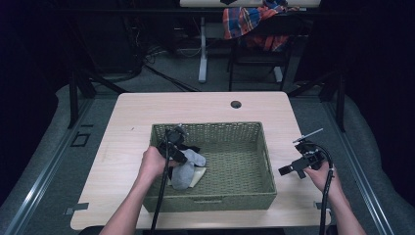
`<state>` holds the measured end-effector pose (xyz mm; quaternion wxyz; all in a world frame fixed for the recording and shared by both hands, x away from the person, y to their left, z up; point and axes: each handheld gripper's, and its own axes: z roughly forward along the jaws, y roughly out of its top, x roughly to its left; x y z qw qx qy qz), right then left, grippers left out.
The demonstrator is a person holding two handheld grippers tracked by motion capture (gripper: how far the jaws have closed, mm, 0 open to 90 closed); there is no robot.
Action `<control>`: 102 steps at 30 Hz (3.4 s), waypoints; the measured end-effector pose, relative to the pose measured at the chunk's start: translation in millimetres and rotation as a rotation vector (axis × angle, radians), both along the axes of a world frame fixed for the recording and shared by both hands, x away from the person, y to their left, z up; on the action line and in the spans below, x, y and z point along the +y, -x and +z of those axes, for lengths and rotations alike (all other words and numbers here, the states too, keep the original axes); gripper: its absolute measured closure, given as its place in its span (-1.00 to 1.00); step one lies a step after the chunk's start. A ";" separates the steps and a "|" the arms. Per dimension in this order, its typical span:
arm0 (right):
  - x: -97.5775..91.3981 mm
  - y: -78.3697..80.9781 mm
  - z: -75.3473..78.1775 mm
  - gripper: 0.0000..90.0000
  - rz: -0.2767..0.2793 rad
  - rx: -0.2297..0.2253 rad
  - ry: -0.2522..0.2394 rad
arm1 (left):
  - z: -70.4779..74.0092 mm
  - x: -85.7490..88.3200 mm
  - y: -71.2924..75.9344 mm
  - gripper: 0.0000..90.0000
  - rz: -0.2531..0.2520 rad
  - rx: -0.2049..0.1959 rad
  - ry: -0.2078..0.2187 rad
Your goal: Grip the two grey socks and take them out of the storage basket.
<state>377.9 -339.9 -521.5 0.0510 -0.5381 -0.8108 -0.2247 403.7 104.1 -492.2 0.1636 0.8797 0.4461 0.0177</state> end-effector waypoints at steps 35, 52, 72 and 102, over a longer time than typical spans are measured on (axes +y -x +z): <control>-3.2 2.0 -0.1 -0.88 -0.010 -0.003 0.003 | 59.8 26.2 23.2 0.82 0.007 -0.239 0.129; -2.6 2.1 -0.6 -0.88 -0.020 -0.003 -0.007 | 78.7 36.2 31.8 0.82 0.010 -0.275 0.159; -2.4 2.1 -0.5 -0.88 -0.024 -0.003 -0.007 | 96.8 47.1 36.7 0.82 0.026 -0.329 0.201; -4.8 0.9 0.8 -0.88 0.004 0.009 0.006 | 122.5 101.5 42.9 0.82 0.161 -0.416 0.232</control>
